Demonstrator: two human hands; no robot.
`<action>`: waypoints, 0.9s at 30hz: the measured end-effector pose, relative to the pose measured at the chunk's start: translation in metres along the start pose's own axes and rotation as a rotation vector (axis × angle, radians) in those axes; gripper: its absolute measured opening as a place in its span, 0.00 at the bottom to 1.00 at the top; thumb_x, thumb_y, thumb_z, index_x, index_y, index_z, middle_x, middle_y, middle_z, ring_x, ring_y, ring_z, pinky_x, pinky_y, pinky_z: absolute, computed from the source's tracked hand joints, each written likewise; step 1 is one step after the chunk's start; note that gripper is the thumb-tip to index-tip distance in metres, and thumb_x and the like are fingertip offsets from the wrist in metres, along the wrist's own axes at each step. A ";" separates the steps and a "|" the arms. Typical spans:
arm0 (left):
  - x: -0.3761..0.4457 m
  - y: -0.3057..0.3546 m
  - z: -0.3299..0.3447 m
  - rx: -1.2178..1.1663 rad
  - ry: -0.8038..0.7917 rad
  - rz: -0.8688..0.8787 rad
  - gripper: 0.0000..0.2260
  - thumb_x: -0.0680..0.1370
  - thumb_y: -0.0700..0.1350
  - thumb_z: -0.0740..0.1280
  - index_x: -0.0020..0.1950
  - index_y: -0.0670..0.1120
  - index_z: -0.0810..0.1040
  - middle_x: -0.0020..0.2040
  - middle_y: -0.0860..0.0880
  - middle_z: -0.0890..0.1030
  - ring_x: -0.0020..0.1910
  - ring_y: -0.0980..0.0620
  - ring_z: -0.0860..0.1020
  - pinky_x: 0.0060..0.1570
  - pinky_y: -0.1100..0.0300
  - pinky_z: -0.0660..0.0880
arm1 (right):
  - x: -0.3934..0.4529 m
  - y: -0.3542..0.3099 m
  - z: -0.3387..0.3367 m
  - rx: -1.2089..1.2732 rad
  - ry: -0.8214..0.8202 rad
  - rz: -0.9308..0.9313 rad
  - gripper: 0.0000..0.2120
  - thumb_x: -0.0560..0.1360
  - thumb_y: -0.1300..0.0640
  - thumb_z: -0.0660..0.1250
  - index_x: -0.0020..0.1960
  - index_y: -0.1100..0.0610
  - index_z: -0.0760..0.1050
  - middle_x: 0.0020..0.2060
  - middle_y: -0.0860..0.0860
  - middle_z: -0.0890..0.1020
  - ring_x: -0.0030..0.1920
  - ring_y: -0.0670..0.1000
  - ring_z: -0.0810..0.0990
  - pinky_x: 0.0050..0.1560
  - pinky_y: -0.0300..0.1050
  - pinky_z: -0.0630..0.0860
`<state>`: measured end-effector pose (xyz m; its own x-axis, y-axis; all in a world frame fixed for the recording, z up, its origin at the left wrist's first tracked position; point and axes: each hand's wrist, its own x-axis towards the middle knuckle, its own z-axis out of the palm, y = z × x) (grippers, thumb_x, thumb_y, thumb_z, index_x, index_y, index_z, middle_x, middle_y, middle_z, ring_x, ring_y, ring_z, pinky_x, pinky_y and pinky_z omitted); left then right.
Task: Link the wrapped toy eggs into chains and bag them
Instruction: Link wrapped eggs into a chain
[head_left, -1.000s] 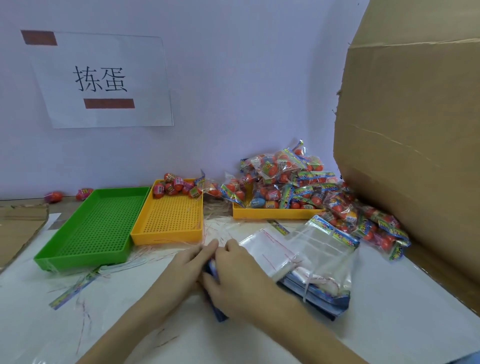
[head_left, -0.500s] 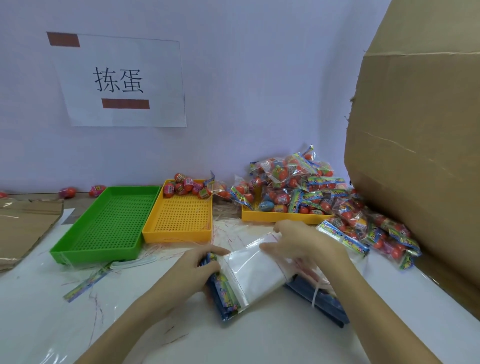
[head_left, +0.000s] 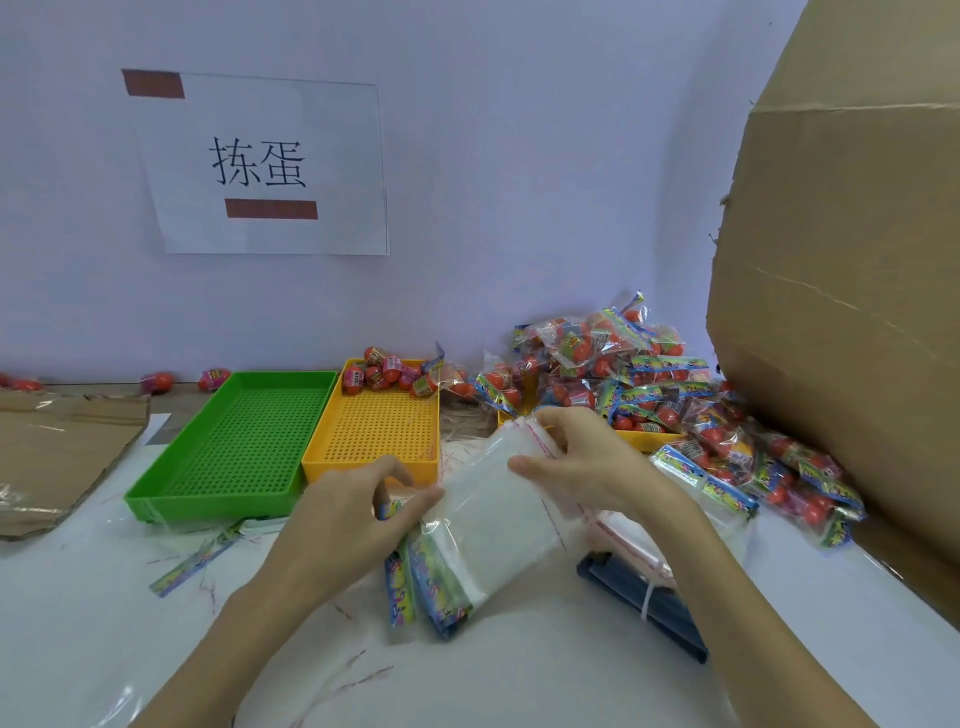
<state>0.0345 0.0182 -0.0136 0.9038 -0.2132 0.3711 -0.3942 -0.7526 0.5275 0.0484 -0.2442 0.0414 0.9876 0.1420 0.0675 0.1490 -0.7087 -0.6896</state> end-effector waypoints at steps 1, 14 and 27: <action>0.000 -0.002 0.001 0.078 0.030 0.046 0.22 0.73 0.72 0.62 0.48 0.56 0.81 0.37 0.55 0.77 0.33 0.58 0.76 0.32 0.60 0.72 | 0.001 0.000 0.002 -0.023 -0.004 -0.042 0.16 0.76 0.49 0.75 0.60 0.54 0.78 0.46 0.45 0.82 0.47 0.48 0.82 0.50 0.51 0.83; 0.003 -0.002 0.019 -0.659 -0.083 -0.207 0.02 0.80 0.42 0.73 0.49 0.47 0.86 0.39 0.53 0.84 0.35 0.55 0.78 0.34 0.65 0.74 | -0.005 0.016 0.024 -0.014 0.131 0.032 0.18 0.84 0.41 0.57 0.68 0.50 0.72 0.56 0.45 0.80 0.54 0.47 0.78 0.48 0.38 0.75; 0.004 -0.011 0.011 -0.729 -0.034 -0.265 0.03 0.80 0.42 0.73 0.50 0.49 0.87 0.38 0.54 0.85 0.33 0.61 0.79 0.29 0.64 0.74 | -0.042 0.061 -0.009 -0.590 -0.057 -0.001 0.11 0.82 0.59 0.63 0.53 0.42 0.77 0.45 0.41 0.75 0.44 0.42 0.72 0.43 0.34 0.67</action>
<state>0.0445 0.0186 -0.0262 0.9831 -0.1115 0.1449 -0.1637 -0.1836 0.9693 0.0163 -0.2994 0.0026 0.9856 0.1680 0.0178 0.1686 -0.9707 -0.1712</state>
